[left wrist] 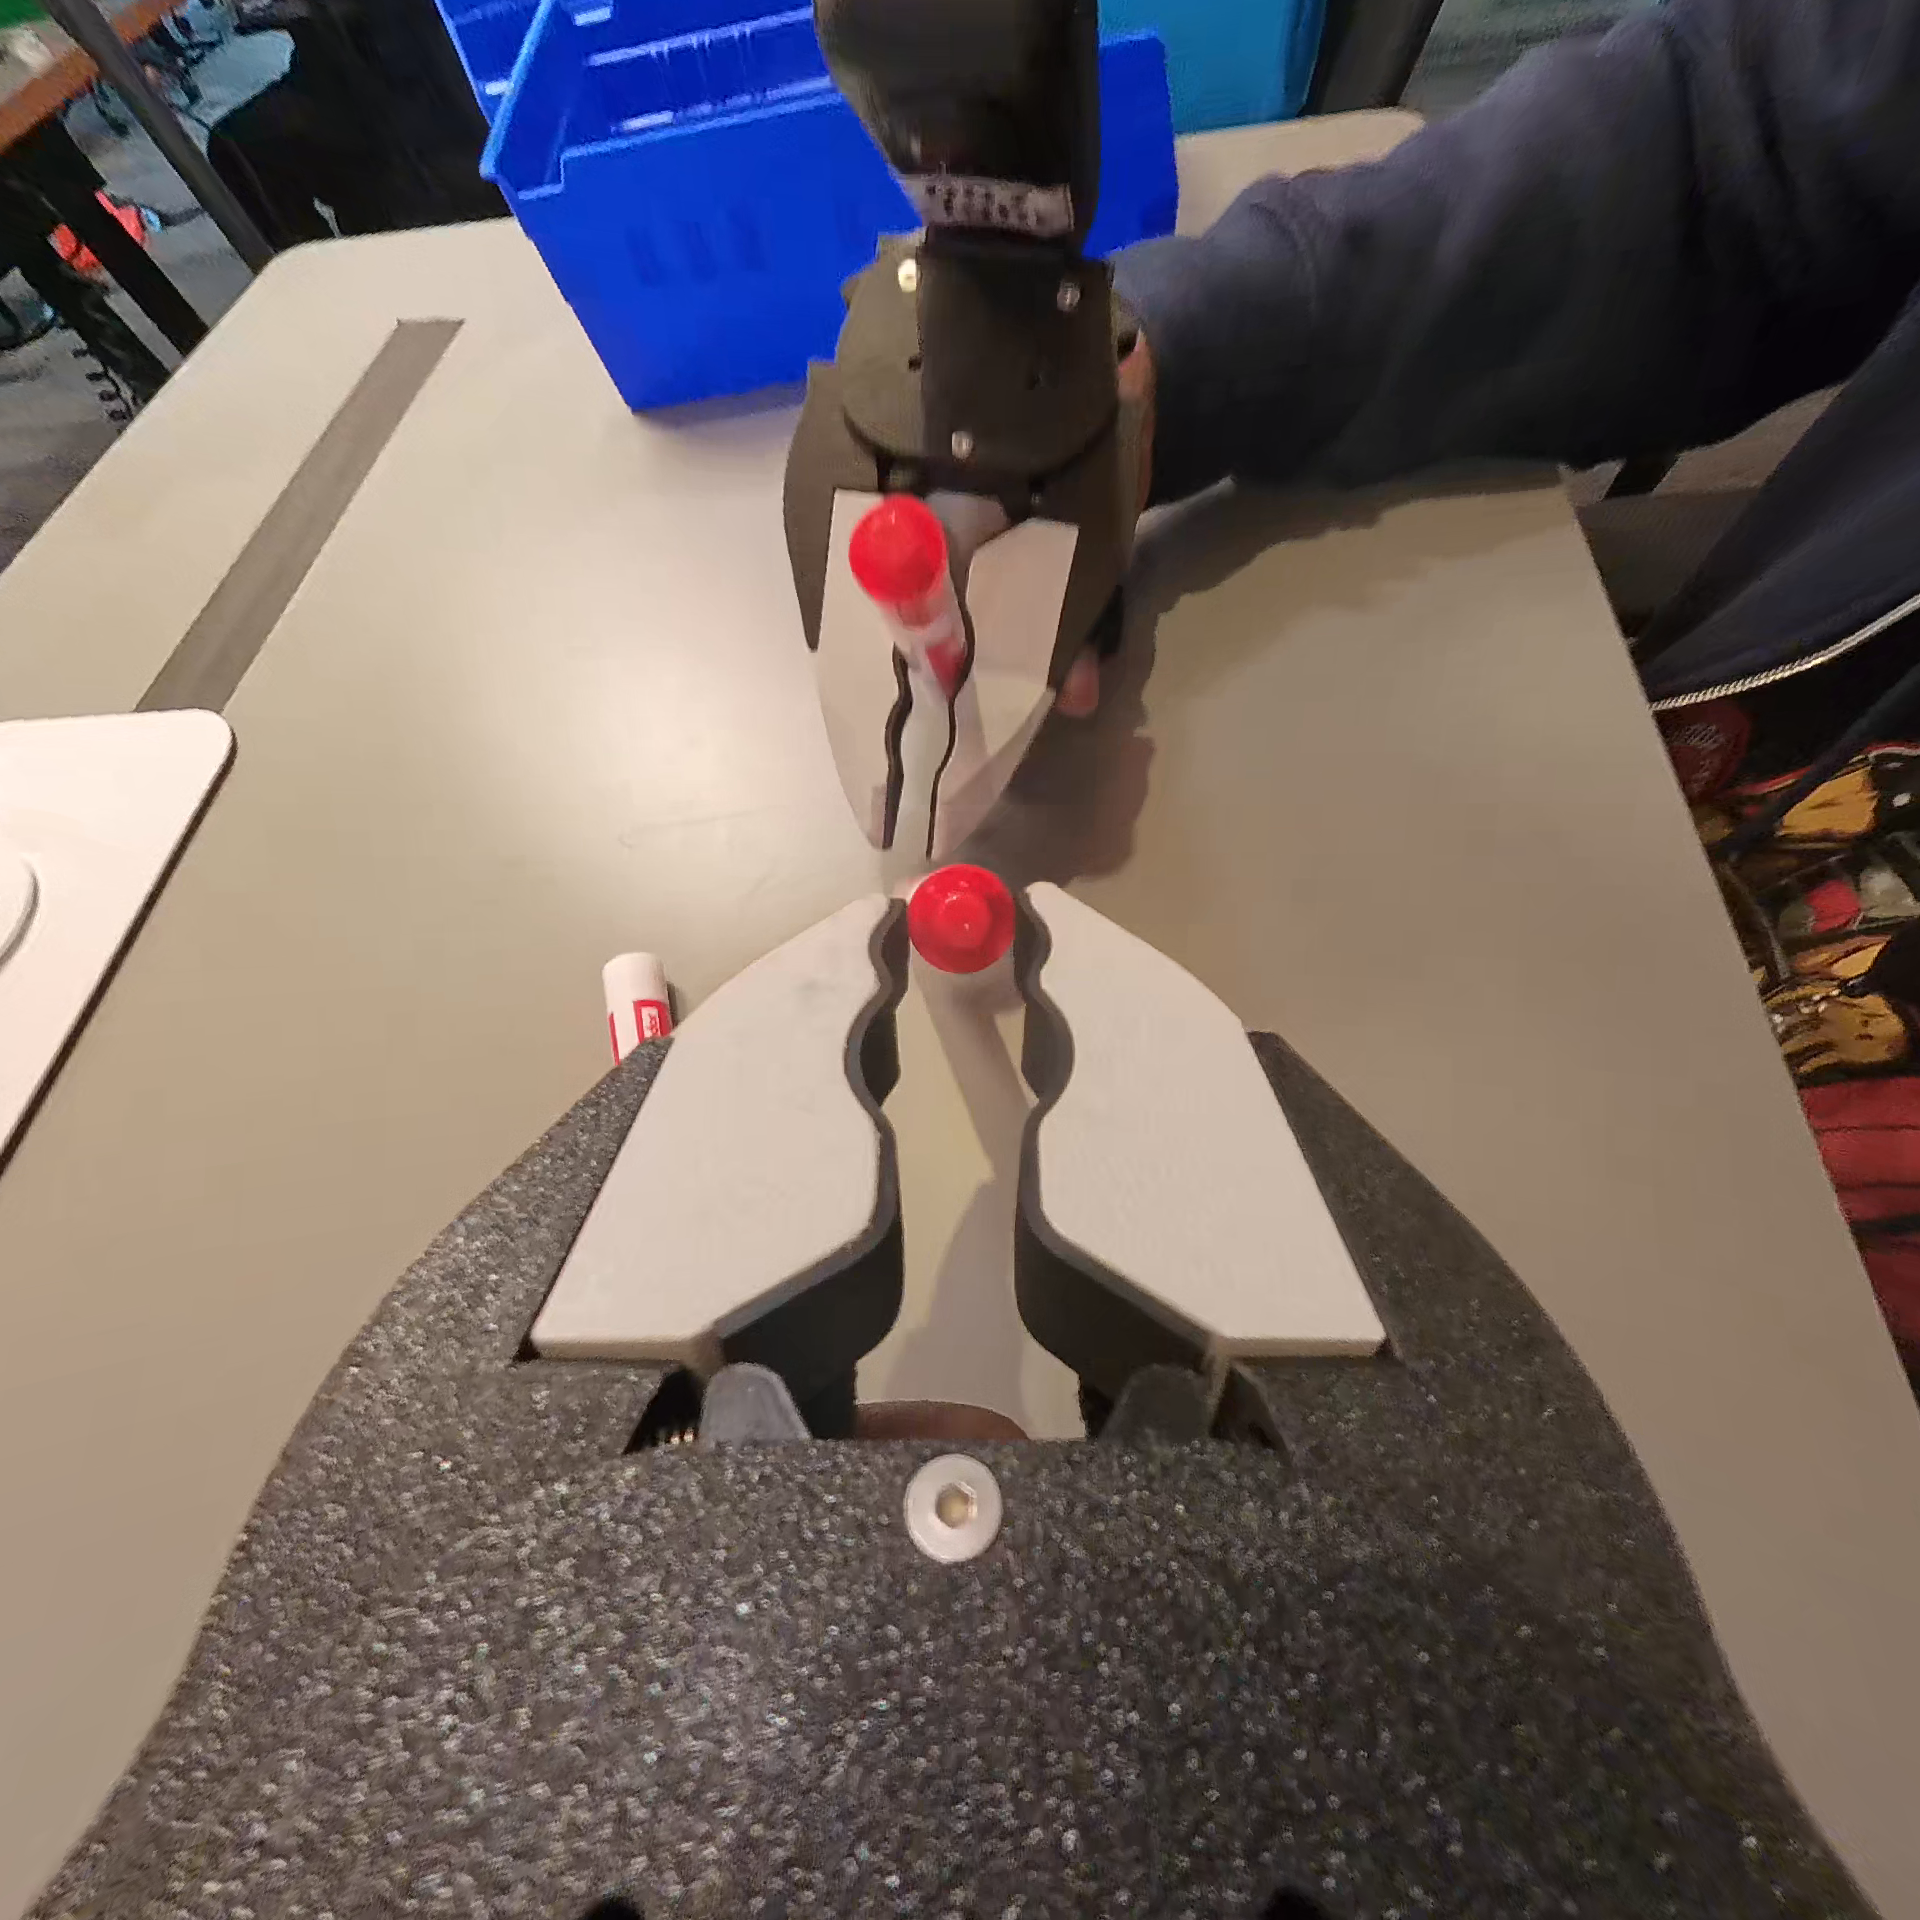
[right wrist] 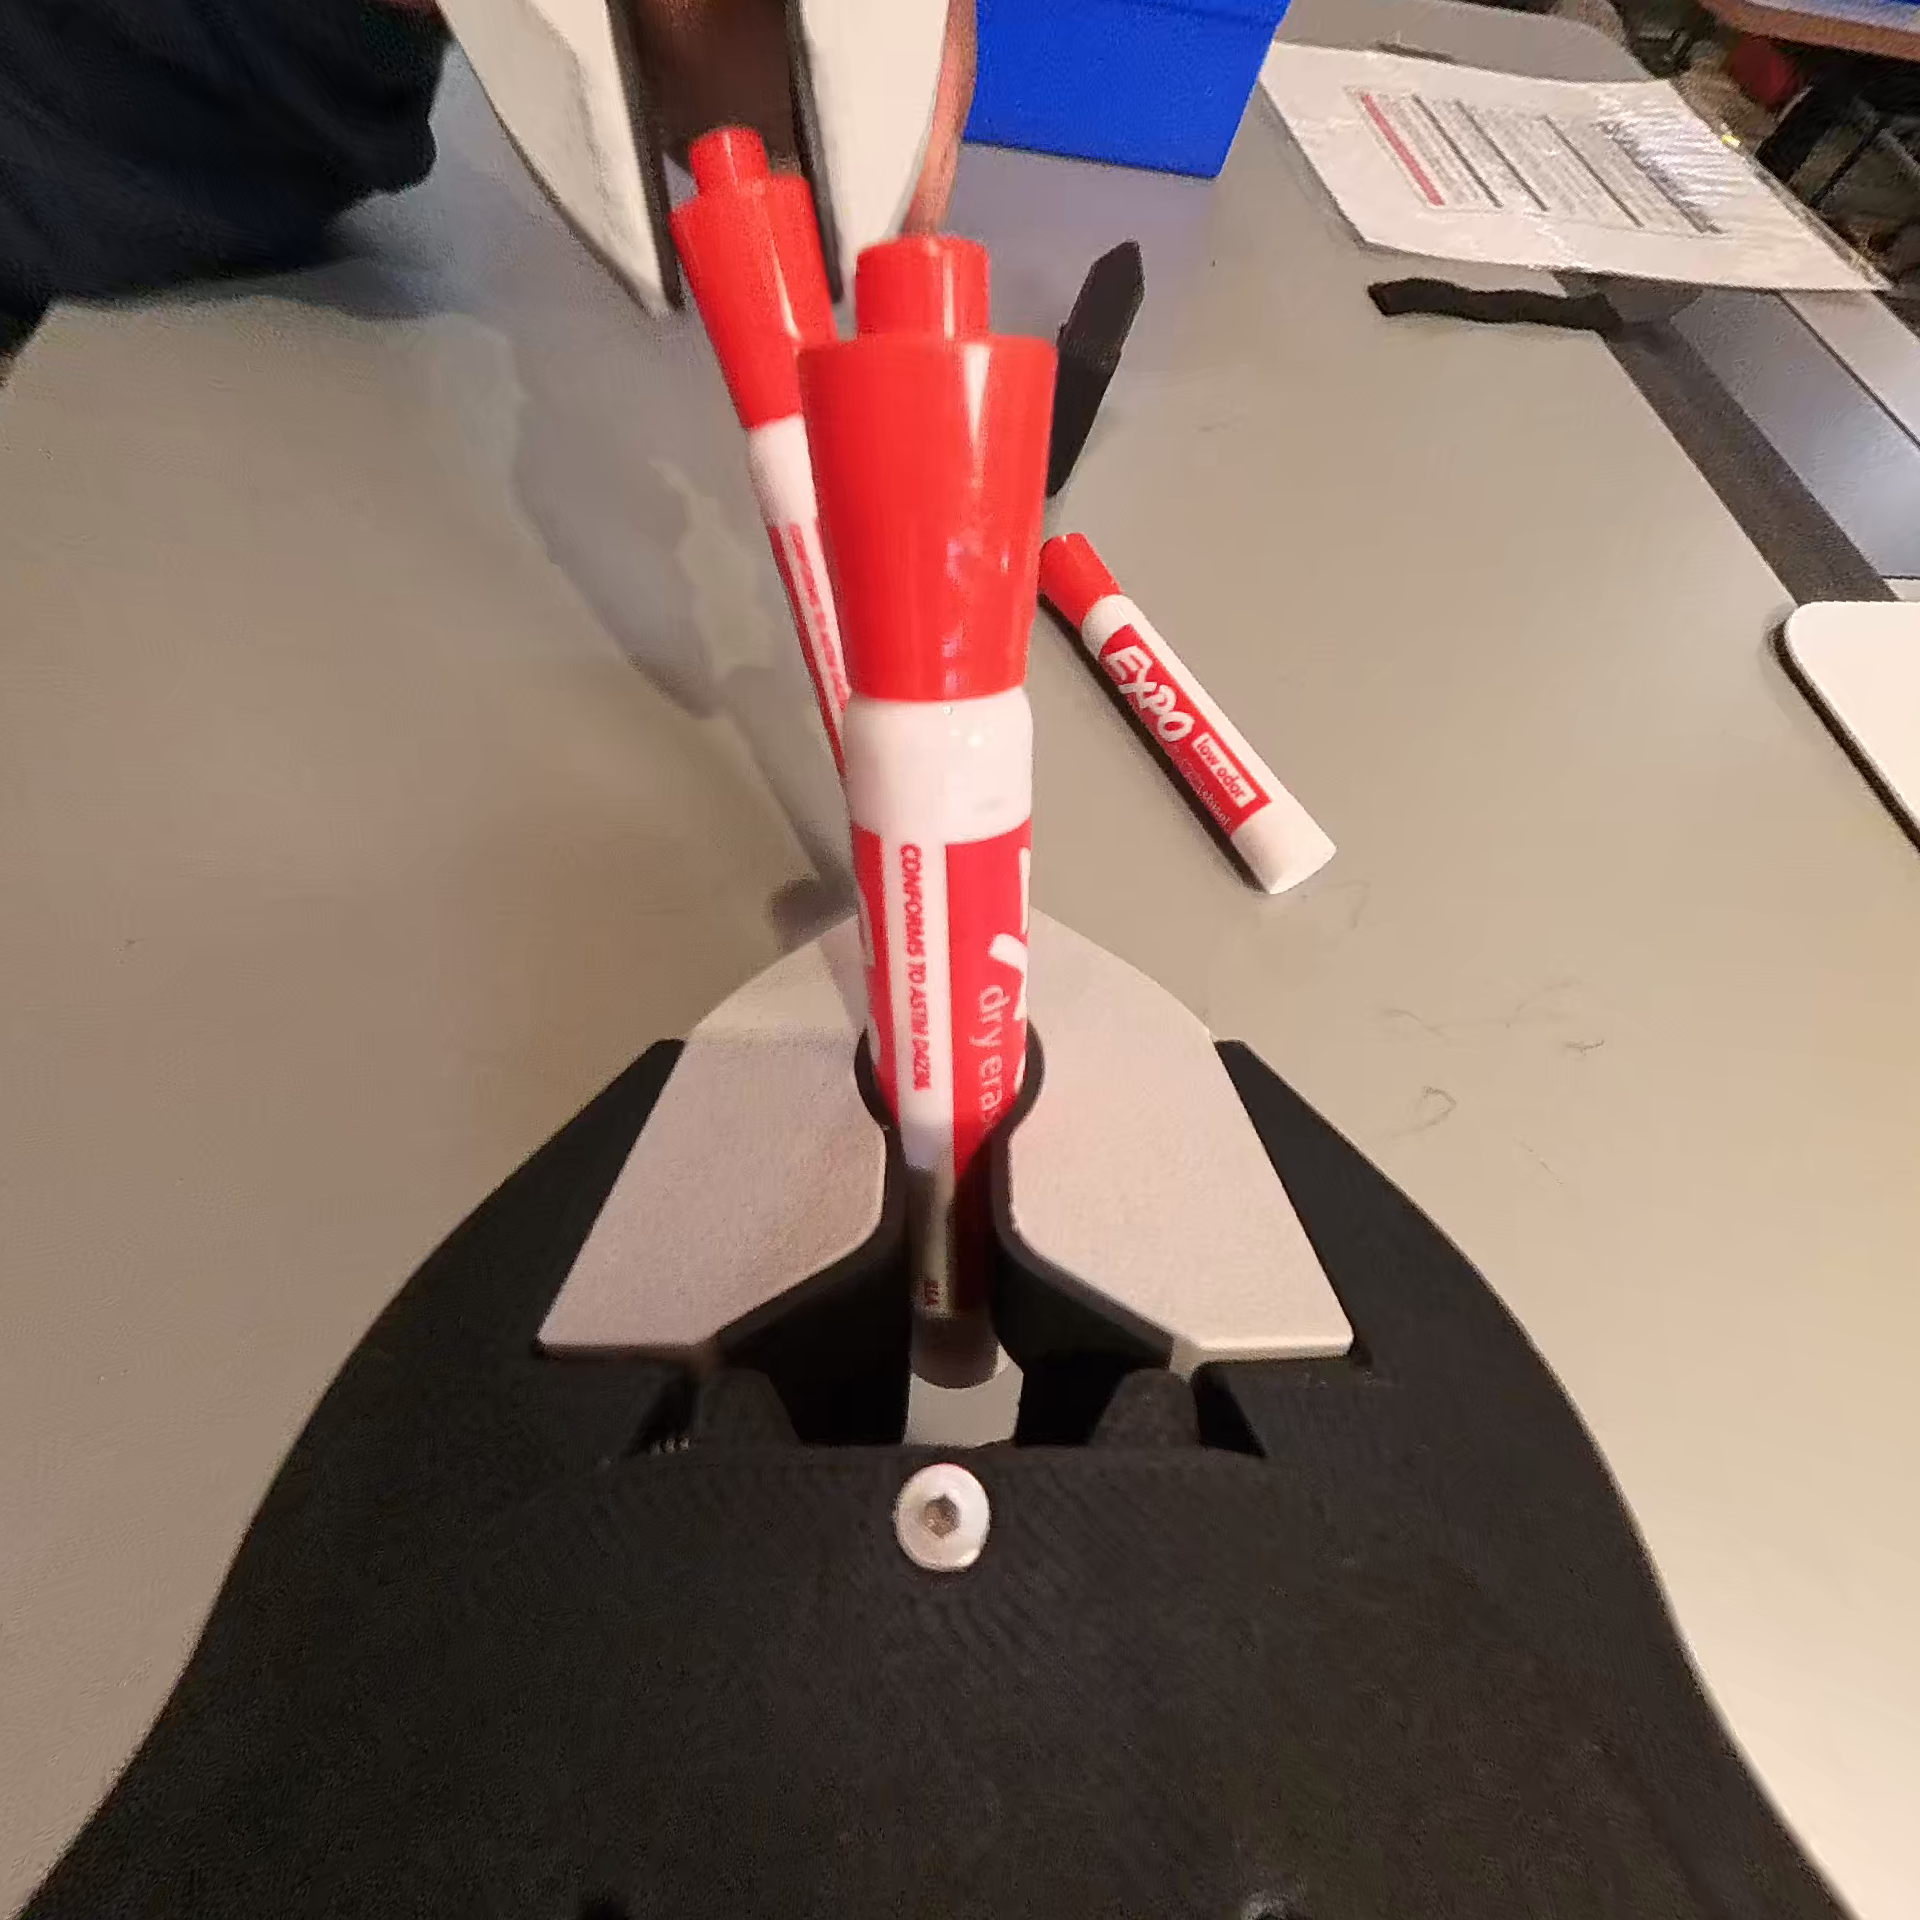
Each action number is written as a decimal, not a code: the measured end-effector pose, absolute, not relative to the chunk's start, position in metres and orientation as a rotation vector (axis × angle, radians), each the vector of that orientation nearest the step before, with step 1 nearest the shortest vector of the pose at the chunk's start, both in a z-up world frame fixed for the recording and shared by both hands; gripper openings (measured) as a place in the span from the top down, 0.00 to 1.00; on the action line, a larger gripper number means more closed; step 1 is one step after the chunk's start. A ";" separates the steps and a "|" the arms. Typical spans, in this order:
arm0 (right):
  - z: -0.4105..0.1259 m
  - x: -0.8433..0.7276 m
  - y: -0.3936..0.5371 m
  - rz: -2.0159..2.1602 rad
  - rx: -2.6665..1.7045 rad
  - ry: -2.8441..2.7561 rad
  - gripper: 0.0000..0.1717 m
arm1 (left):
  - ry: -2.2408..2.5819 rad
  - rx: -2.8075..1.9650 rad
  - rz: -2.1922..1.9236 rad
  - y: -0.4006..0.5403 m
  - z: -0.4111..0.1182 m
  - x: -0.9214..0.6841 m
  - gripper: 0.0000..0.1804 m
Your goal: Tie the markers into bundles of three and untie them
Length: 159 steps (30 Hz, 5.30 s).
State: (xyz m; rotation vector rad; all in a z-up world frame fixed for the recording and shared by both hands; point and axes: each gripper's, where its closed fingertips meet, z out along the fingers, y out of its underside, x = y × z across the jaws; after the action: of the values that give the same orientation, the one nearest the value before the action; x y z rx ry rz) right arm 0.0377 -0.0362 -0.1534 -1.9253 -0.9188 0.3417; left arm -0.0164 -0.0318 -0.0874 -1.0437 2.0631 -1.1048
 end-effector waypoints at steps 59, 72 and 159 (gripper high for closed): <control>-0.134 0.051 -0.023 0.387 -1.909 -0.706 0.94 | 1.699 -1.297 -1.116 -0.024 -0.117 0.045 0.88; -0.135 0.057 -0.022 0.408 -1.911 -0.679 0.94 | 1.710 -1.300 -1.123 -0.025 -0.122 0.043 0.85; -0.105 -0.008 -0.057 0.114 -1.767 -0.981 0.93 | 1.484 -0.636 -1.426 -0.105 -0.020 0.007 0.89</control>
State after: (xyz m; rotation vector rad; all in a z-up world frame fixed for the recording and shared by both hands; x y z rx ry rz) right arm -0.0083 -0.0572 -0.1054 -1.7666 -0.9811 0.1138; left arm 0.0070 -0.1046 -0.0198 -0.6359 1.4836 -1.4262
